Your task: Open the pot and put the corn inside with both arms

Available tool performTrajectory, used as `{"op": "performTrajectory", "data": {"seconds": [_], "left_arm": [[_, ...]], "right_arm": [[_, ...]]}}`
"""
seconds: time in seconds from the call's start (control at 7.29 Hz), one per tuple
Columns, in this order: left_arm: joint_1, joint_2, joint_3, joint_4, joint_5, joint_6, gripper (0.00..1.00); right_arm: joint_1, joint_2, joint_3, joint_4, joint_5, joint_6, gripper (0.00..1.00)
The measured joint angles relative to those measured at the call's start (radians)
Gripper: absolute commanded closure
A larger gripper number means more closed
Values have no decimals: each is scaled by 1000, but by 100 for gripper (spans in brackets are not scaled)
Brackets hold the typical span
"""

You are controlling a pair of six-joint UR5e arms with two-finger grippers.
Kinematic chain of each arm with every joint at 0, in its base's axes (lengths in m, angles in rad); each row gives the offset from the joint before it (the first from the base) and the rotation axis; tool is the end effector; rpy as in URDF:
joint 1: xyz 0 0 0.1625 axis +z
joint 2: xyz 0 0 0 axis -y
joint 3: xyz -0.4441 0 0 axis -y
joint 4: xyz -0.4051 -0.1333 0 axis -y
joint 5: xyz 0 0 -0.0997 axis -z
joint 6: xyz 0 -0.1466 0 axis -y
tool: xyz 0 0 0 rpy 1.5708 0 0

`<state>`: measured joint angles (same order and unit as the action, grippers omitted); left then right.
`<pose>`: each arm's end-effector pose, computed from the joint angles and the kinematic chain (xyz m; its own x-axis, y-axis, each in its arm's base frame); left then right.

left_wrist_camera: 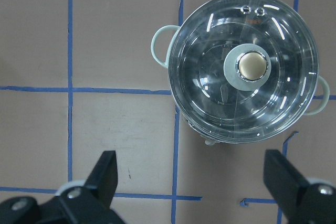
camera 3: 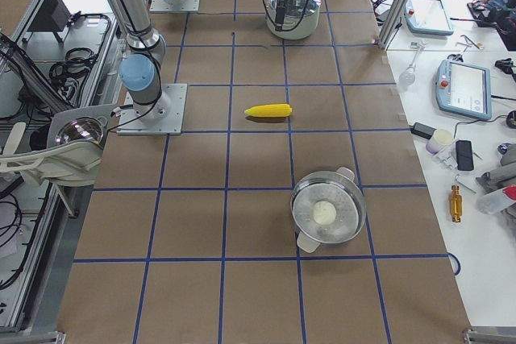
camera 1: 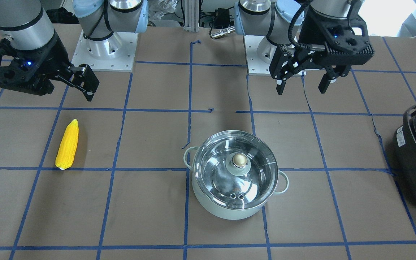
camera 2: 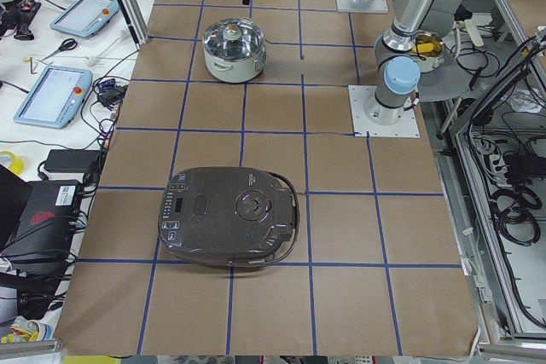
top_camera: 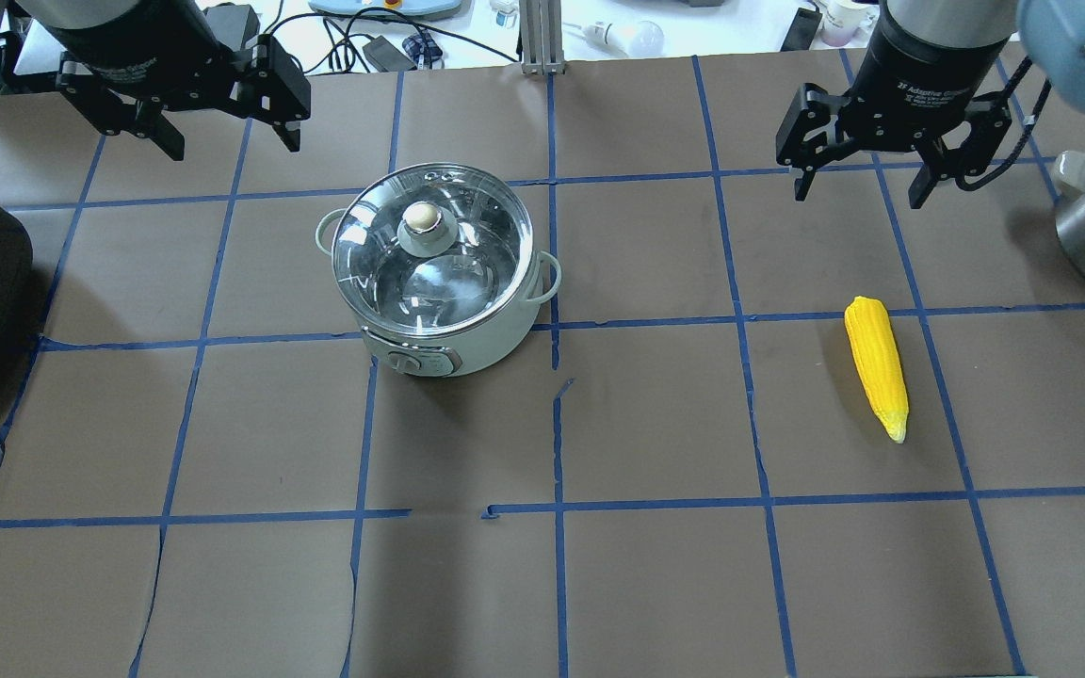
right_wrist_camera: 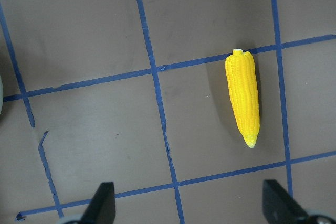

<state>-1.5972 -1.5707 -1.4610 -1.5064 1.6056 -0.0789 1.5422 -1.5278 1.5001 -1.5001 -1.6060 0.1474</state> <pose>-0.1420 -0.5226 0.5240 -0.9981 -0.0573 -0.0205 -0.0528 0.9830 -0.1756 0.1133 -0.5208 0.4668 -0.9840 0.1734 0.0411 0.1750 0.9839 0.0373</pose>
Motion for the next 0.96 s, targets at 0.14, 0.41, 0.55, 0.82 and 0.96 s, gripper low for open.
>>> {"op": "performTrajectory", "data": {"seconds": [0.14,0.41,0.55,0.82,0.96], "left_arm": [[1,-1,-3,1,-1,1,0],[2,-4,-6,6,-2,2,0],[2,-5,-7,6,-2,2,0],[0,-7,-13,8,-1,2,0],[-1,-7,-16,9,0,3,0]], "right_arm": [[0,0,0,1,0,-2,0],[0,-1,0,1,1,-10,0],[0,-1,-1,1,1,-12,0],[1,0,-1,-3,-5,-12,0],[1,0,-1,-6,-4,-12,0]]}}
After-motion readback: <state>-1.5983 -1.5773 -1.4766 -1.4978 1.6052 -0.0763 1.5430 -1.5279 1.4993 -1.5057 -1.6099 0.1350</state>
